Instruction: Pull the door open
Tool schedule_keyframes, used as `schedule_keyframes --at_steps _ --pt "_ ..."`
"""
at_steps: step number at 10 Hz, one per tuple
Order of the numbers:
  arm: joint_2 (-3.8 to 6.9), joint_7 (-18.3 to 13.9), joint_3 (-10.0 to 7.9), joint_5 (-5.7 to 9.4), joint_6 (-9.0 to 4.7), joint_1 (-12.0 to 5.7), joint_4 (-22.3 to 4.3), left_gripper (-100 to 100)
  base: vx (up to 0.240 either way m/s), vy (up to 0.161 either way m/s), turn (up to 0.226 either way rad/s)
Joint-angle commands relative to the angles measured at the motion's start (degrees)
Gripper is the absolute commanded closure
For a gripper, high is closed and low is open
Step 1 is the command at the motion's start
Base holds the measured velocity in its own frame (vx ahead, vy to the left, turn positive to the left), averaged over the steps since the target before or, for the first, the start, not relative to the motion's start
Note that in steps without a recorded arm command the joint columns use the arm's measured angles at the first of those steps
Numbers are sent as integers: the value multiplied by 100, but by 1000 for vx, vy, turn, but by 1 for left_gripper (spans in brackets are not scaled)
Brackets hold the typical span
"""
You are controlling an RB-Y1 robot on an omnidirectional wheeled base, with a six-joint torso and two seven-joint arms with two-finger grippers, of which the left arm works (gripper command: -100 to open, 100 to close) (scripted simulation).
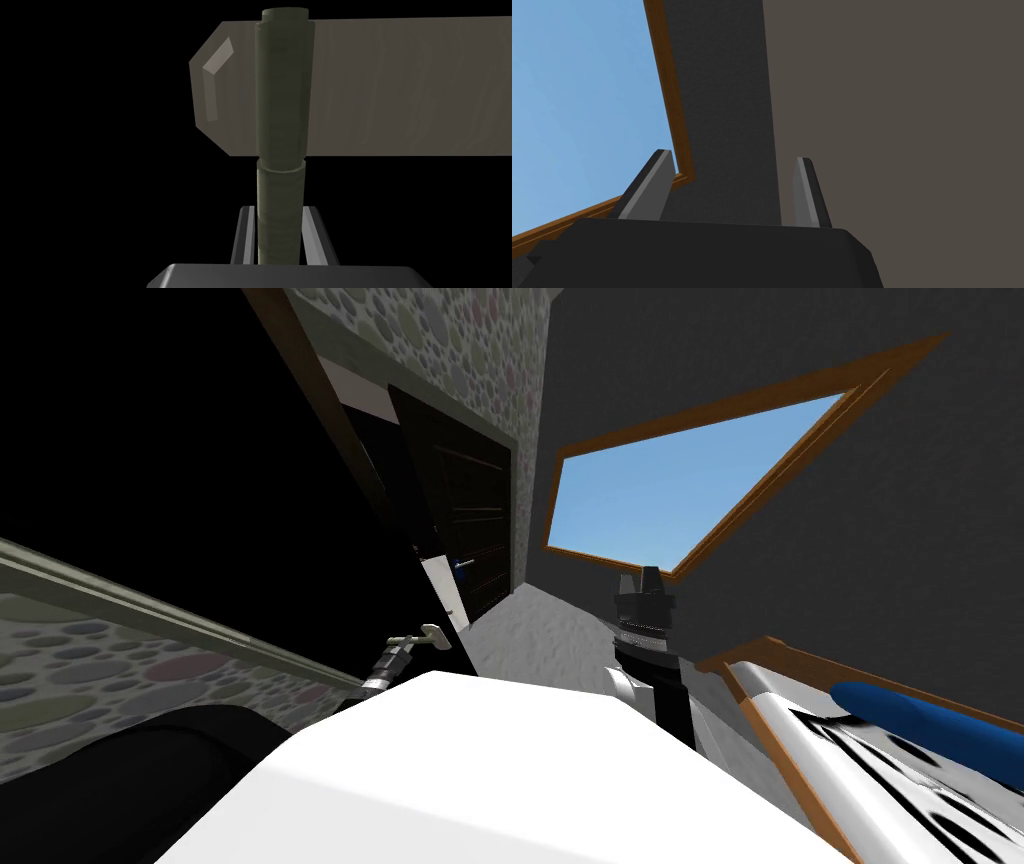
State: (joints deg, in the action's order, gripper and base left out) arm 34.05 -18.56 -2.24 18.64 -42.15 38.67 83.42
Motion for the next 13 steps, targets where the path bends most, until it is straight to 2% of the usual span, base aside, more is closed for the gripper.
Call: schedule_keyframes --at_steps 1,11,12,13 --pt "0 0 0 0 0 0 0 100 -100 19 -19" --pt "349 -281 282 -85 -604 124 -262 100 -194 37 -129" --pt "342 -260 231 -66 -547 116 -270 100 -83 29 -26" --pt "384 -290 294 -112 -732 184 -348 100 -20 8 13"
